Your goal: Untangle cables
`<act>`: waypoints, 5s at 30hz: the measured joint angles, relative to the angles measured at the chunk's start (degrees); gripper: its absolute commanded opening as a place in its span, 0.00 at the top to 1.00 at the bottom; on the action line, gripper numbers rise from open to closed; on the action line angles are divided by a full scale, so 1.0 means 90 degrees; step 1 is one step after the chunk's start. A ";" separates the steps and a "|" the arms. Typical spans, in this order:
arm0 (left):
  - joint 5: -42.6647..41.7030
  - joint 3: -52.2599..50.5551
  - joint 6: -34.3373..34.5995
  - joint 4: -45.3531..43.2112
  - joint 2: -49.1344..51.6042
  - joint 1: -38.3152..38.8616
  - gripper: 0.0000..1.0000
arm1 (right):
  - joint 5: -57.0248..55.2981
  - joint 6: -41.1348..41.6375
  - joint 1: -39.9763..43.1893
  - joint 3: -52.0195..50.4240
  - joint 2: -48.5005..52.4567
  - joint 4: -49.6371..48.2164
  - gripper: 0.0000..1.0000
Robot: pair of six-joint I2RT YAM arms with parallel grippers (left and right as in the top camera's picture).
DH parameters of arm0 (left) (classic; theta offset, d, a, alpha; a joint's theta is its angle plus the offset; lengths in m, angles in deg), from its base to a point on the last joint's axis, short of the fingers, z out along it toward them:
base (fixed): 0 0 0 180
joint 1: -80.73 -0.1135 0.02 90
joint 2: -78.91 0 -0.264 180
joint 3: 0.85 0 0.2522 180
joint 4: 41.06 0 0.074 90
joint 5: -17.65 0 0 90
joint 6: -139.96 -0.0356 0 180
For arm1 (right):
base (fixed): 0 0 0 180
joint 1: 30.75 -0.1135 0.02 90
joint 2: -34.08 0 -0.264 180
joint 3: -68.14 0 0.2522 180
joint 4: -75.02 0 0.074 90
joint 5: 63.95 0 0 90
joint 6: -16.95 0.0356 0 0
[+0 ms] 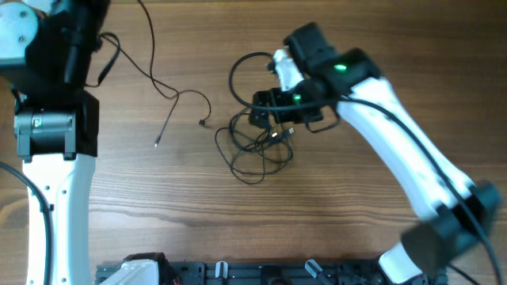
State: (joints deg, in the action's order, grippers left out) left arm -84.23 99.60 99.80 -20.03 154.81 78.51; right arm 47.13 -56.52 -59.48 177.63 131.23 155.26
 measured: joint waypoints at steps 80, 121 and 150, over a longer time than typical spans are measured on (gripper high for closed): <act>0.1333 0.0044 -0.4325 -0.2769 0.5680 -0.3240 0.00 | -0.0425 0.0930 0.0068 0.0002 -0.1858 0.1081 0.00; 0.1843 0.0068 -0.3079 0.1137 0.4855 -0.3679 0.06 | -0.0425 0.0704 0.0068 0.0002 -0.1411 0.1375 0.00; 0.1370 0.0063 -0.3181 -0.1632 0.6331 -0.3844 0.96 | -0.0425 0.1049 0.0068 0.0002 -0.1411 0.1353 0.00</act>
State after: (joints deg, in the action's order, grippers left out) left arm -71.90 100.17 71.17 -34.72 211.79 43.91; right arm 43.30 -47.07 -58.87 177.65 118.53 167.43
